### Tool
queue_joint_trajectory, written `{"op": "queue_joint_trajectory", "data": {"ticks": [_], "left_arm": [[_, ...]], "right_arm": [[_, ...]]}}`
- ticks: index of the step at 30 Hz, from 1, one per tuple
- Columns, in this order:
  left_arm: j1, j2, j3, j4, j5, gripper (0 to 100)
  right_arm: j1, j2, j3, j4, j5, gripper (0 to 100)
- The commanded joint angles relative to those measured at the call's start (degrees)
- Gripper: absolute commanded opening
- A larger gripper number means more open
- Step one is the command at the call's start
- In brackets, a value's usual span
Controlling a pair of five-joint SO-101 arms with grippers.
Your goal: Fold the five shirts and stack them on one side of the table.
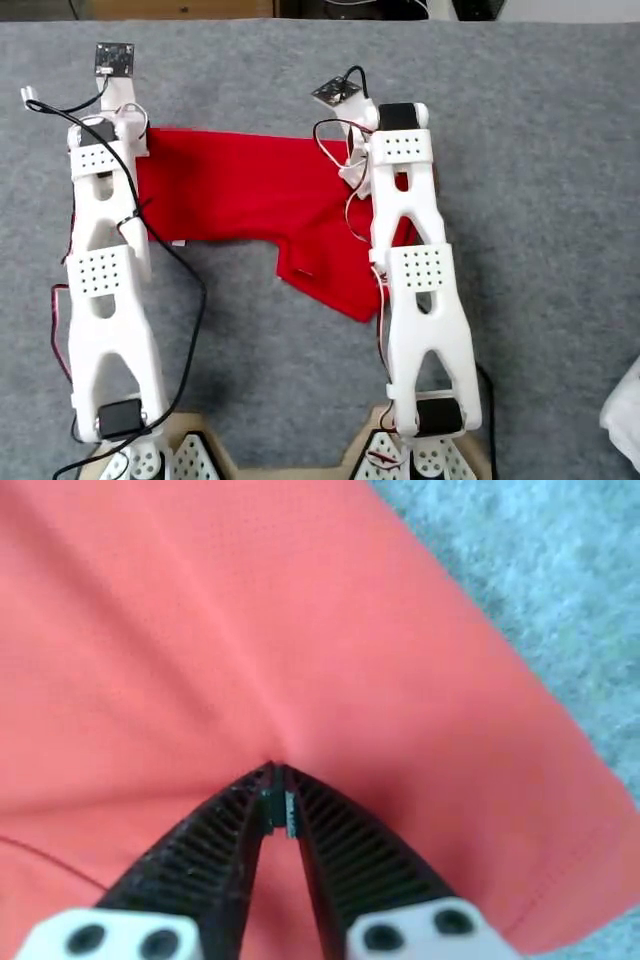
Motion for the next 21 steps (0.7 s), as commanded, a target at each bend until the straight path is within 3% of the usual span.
{"op": "queue_joint_trajectory", "data": {"ticks": [1, 11, 21], "left_arm": [[-4.84, -2.51, 0.79, -2.46, -1.67, 2], [-7.38, -4.70, -2.73, -1.49, 0.97, 2], [-3.25, -18.07, -15.82, 22.51, 5.27, 2]], "right_arm": [[1.45, 0.48, -0.57, -0.53, -0.35, 0.6], [1.45, 0.48, -0.57, -0.53, -0.35, 0.6], [1.10, 0.48, -0.57, -0.62, -0.35, 0.6]]}}
